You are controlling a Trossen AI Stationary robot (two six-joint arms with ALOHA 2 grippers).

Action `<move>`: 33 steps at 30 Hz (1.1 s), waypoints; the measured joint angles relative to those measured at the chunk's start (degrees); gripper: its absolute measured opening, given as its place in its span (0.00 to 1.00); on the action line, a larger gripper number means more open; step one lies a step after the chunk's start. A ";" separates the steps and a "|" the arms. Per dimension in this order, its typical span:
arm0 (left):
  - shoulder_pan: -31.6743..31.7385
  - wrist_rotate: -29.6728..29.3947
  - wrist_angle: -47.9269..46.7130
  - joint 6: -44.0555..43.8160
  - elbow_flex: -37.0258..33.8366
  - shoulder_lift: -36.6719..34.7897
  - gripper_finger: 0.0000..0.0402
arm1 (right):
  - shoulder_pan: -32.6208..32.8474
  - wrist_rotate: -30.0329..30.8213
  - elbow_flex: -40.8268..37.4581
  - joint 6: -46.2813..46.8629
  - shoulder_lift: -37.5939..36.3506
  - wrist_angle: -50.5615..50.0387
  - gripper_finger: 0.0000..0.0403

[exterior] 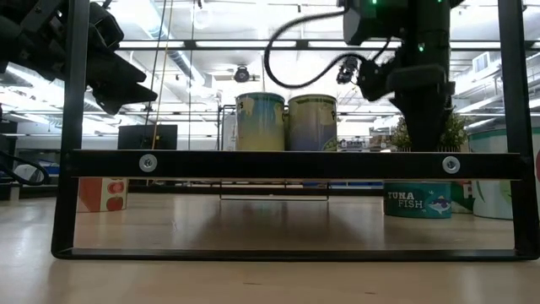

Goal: Pick and place cans onto a shelf
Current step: Put the canned peas on the shelf

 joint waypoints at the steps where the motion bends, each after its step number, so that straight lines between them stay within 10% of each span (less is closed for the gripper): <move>1: 0.00 0.00 0.00 0.00 0.00 0.00 0.58 | -0.09 -0.50 -0.76 0.18 0.00 0.47 0.99; 33: -0.01 0.00 -0.07 -0.05 0.00 -0.01 0.58 | 0.80 -3.17 -5.53 -3.53 0.08 2.01 0.75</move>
